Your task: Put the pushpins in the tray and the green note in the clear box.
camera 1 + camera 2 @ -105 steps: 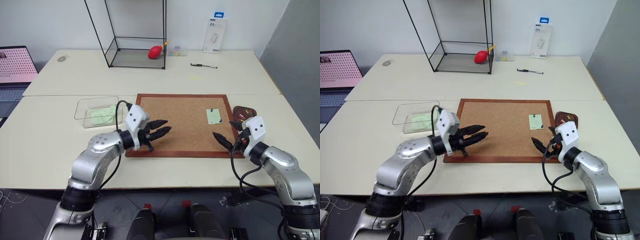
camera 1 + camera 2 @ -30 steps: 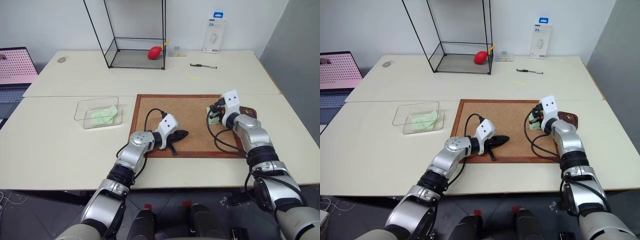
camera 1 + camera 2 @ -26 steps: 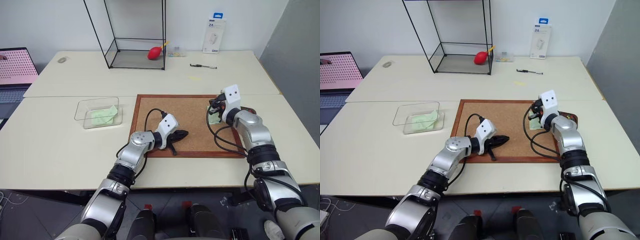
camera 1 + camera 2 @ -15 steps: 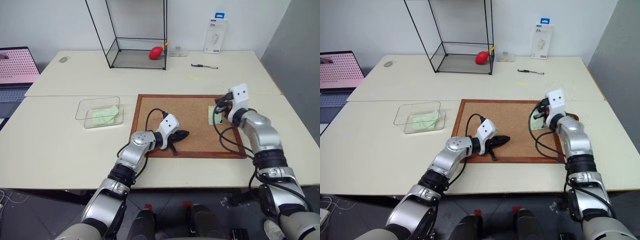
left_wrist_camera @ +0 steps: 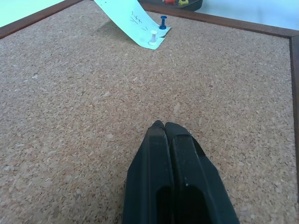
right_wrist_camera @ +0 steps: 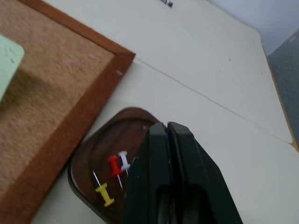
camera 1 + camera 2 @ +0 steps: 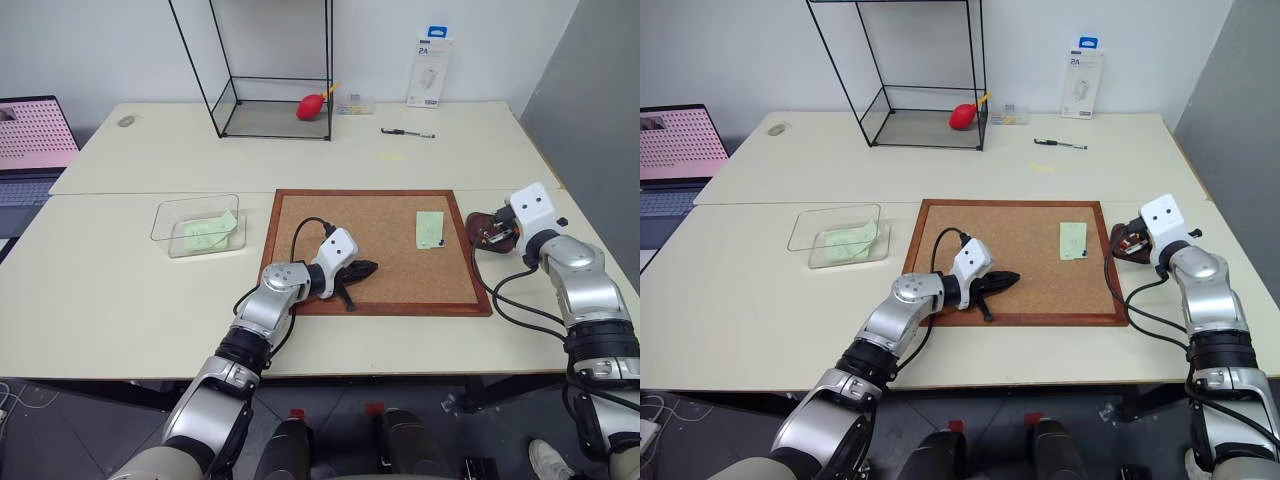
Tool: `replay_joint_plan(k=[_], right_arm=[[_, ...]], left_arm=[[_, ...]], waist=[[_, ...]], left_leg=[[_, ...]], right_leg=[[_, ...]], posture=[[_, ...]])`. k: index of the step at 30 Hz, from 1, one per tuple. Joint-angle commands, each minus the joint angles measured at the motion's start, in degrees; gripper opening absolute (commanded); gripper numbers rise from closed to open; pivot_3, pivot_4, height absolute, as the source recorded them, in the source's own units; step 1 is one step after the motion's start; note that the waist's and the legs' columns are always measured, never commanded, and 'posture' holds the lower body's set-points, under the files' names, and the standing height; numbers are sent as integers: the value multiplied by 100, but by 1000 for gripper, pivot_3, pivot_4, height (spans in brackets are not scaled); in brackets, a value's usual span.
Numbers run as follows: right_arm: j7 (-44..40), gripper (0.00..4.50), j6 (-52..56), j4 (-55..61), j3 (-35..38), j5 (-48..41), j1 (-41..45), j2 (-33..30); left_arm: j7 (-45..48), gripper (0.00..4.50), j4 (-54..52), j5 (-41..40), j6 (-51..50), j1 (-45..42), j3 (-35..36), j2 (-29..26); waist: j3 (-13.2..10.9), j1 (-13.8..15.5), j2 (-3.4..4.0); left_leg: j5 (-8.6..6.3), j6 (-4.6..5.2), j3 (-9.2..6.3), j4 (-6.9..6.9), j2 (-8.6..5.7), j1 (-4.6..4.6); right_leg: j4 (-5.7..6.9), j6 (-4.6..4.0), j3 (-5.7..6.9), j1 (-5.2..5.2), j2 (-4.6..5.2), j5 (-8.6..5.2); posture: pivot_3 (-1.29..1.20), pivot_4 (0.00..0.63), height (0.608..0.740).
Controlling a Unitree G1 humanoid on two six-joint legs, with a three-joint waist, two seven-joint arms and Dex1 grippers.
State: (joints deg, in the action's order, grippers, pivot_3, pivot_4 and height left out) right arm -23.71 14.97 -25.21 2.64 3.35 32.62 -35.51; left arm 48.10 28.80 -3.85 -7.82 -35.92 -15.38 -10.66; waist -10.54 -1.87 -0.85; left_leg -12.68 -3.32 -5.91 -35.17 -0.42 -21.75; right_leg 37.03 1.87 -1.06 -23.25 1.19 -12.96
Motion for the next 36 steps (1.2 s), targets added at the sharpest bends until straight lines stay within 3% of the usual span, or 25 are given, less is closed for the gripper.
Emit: replay_joint_plan(k=[1, 23, 31, 36], right_arm=[[-9, 236, -174, -172, -69, 151, 80, -124], [-19, 4482, -135, -9, 89, 57, 236, -299], [-60, 4493, -40, 500, 144, 69, 35, -597], [-374, 4493, 403, 1120, 522, -705, -240, -241]], left_arm=[[23, 0, 237, 221, -82, 128, -193, 15], [5, 0, 295, 281, 18, 135, -202, 8], [6, 0, 318, 294, 43, 136, -205, 4], [13, 0, 334, 306, 65, 139, -209, 8]], waist=[[0, 0, 0], [1, -1, 1], [1, 0, 1], [1, 2, 0]], left_leg=[[0, 0, 0, 0, 0, 0], [0, 0, -1, 0, 0, 0], [0, 0, -1, 0, -1, 0], [0, 0, -1, -1, 0, 0]], right_leg=[[0, 0, 0, 0, 0, 0], [-1, 0, 0, 2, 1, 0], [-2, 1, 1, 2, 1, 0], [-2, 1, 0, 2, 1, 0]], posture=[[0, 150, 740], [0, 150, 740], [0, 150, 740], [0, 150, 740]])
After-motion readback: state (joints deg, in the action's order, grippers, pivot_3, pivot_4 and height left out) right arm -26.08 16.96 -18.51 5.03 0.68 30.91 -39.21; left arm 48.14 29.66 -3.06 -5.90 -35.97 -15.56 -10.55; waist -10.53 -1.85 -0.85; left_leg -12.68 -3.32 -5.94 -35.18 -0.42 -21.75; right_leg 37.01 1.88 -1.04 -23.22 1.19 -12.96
